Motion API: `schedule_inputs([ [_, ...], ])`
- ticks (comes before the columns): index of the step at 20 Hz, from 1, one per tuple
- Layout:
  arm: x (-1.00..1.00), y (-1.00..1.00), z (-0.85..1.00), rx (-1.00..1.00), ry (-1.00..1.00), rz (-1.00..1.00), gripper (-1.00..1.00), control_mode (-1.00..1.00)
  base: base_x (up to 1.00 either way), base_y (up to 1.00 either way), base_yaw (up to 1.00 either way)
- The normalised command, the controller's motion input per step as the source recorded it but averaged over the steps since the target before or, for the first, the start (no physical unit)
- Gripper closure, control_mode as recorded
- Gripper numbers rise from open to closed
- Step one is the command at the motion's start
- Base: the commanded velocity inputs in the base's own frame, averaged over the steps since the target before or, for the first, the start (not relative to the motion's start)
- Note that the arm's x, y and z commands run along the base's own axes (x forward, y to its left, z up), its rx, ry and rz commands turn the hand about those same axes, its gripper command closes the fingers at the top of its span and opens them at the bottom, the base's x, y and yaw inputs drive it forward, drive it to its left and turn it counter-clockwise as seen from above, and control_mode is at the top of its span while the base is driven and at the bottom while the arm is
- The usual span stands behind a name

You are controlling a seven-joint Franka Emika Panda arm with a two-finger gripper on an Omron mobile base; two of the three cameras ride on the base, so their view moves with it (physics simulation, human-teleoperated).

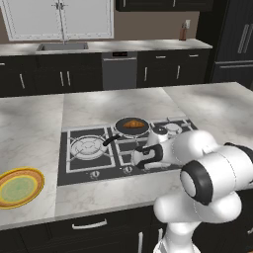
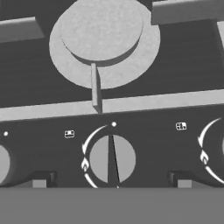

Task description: Pick the croissant and place it on the pan. Then turn on the stove to warm the croissant.

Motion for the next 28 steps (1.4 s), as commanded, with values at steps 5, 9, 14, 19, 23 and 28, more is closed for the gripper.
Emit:
schedule_inputs([
  [5, 0.04, 0.00, -0.09, -0.03, -0.02, 0.05, -1.00, -1.00, 0.00, 0.00, 0.00],
  [9, 0.01, 0.00, -0.12, -0.03, -0.01, 0.05, -1.00, -1.00, 0.00, 0.00, 0.00],
  [14, 0.00, 0.00, -0.13, -0.02, -0.01, 0.05, -1.00, -1.00, 0.00, 0.00, 0.00],
  [19, 0.00, 0.00, -0.09, -0.01, -0.02, 0.05, -1.00, -1.00, 0.00, 0.00, 0.00],
  [23, 0.02, 0.00, -0.10, 0.00, -0.01, 0.05, -1.00, -1.00, 0.00, 0.00, 0.00],
  [28, 0.34, 0.05, -0.20, -0.02, 0.01, 0.02, 1.00, -1.00, 0.00, 0.00, 0.00],
])
